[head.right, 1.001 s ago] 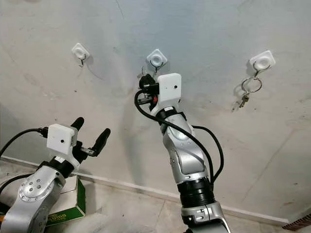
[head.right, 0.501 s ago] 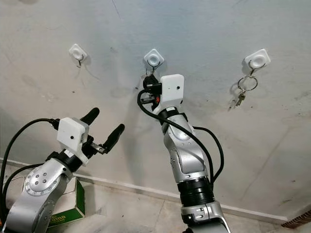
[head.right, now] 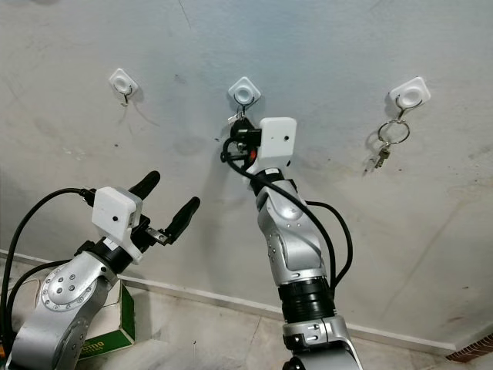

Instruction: Hang keys on a hook

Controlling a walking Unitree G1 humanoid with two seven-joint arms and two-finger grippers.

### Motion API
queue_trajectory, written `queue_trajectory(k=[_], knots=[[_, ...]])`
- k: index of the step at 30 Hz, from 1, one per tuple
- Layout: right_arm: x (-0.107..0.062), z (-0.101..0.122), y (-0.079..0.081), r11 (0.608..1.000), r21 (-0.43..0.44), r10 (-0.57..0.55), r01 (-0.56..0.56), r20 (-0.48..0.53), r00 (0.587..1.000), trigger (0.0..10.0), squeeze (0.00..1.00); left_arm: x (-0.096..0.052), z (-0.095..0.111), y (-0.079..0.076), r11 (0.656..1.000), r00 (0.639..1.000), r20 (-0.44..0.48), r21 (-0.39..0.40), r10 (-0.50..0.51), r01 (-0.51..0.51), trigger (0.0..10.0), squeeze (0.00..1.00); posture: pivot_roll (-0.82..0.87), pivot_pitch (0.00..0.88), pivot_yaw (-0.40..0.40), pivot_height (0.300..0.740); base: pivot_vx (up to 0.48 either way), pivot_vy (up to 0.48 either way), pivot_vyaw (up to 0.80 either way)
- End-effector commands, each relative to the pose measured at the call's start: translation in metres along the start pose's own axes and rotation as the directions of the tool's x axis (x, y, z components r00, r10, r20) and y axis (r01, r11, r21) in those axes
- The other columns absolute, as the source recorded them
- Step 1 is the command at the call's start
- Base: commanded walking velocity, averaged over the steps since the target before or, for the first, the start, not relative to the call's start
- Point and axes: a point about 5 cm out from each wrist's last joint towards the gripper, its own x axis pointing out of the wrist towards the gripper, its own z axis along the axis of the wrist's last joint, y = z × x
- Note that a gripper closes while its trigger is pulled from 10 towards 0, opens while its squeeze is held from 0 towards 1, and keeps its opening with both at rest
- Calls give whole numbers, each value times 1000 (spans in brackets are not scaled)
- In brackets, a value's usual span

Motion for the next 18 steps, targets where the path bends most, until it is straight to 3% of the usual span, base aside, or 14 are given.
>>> queue_trajectory(k=[1, 18], knots=[[4, 0, 4, 1000, 20, 0, 0, -1, 1000, 10000, 0, -1, -2, 4, 1000, 1000, -16, 4, 13, -13, 10000, 0, 126, 0, 73, 740, 0, 0, 0], [3, -14, -1, 991, 122, -44, 54, -83, 996, 10000, 0, -1, -3, 3, 1000, 1000, -20, -4, 16, -16, 10000, 0, 129, 0, 74, 740, 0, 0, 0]])
